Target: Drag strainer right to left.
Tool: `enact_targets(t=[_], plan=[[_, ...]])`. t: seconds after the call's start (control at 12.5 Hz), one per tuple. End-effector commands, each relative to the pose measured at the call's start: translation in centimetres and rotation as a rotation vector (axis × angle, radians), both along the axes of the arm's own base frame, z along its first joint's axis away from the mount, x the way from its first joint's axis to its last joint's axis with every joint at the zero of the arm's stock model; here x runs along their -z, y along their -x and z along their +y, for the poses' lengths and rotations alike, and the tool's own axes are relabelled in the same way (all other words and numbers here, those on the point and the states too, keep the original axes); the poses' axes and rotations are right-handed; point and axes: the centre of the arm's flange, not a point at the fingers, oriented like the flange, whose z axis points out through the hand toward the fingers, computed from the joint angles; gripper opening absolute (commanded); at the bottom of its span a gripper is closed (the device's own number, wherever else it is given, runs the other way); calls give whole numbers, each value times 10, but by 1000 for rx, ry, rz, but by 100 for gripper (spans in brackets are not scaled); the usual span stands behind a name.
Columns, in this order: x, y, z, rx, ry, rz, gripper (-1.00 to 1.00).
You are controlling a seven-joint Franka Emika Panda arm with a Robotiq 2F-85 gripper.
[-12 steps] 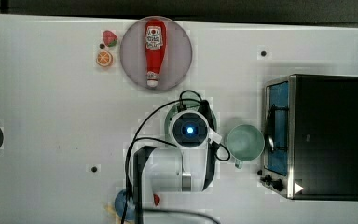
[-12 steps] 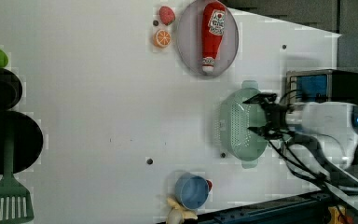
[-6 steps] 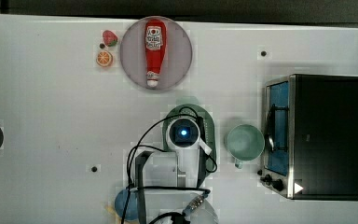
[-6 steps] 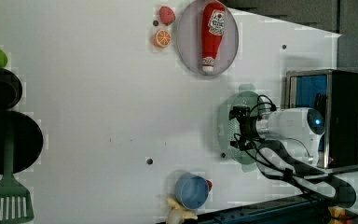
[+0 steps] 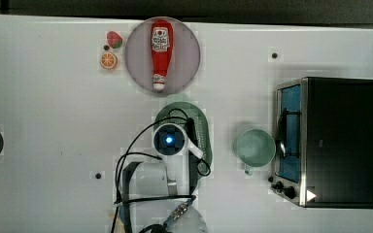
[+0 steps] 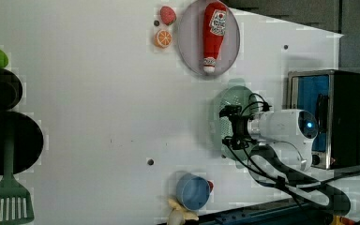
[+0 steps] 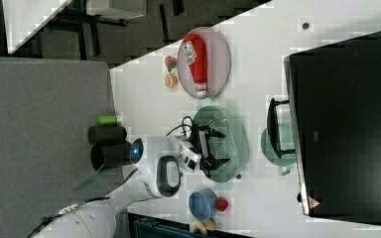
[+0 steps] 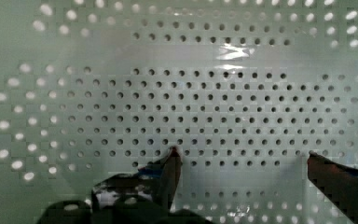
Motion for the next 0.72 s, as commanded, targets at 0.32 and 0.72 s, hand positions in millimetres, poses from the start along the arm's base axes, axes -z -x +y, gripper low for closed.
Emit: enact_targets(t=[0.32,0.72], plan=[[-16,1,84,155,-11,-32,100],[-13,0,141,141,-19,-37,100]])
